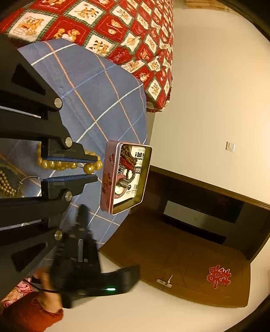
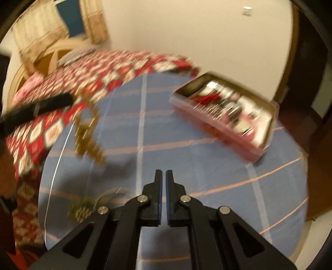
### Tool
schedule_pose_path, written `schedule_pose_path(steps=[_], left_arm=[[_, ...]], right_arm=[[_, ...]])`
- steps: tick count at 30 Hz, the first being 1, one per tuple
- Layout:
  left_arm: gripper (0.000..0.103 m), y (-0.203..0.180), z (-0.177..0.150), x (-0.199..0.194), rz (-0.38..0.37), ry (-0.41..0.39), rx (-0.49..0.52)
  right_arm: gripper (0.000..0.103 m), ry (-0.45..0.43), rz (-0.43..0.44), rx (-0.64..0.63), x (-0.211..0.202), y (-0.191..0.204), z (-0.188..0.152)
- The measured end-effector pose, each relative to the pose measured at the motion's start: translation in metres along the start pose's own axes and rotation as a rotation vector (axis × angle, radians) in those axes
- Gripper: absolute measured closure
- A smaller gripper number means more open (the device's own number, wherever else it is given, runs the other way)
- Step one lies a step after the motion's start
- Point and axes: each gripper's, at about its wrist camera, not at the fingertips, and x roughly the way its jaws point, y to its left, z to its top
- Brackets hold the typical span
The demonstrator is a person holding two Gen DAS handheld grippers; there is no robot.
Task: Organize jewelry
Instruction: 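Grasp the silver ring with the right tool while the left tool holds the gold necklace raised, then carry both held items over the pink tin and open both tools inside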
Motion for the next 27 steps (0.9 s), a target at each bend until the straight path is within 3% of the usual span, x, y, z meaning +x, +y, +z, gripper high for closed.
schedule_pose_path(steps=[5, 11, 18, 23, 27], left_arm=[[0.093, -0.003, 0.003, 0.001, -0.006, -0.006, 0.007], [0.093, 0.001, -0.003, 0.004, 0.005, 0.014, -0.001], [0.093, 0.003, -0.006, 0.001, 0.006, 0.012, -0.009], [0.093, 0.000, -0.006, 0.001, 0.001, 0.010, -0.004], [0.093, -0.001, -0.007, 0.002, 0.001, 0.013, -0.002]], right_arm=[[0.095, -0.003, 0.062, 0.020, -0.003, -0.008, 0.013], [0.084, 0.080, 0.166, 0.013, 0.016, 0.004, -0.014], [0.084, 0.149, 0.172, -0.042, 0.028, 0.026, -0.036], [0.084, 0.199, 0.105, -0.105, 0.041, 0.039, -0.046], [0.085, 0.183, 0.033, -0.195, 0.040, 0.054, -0.048]])
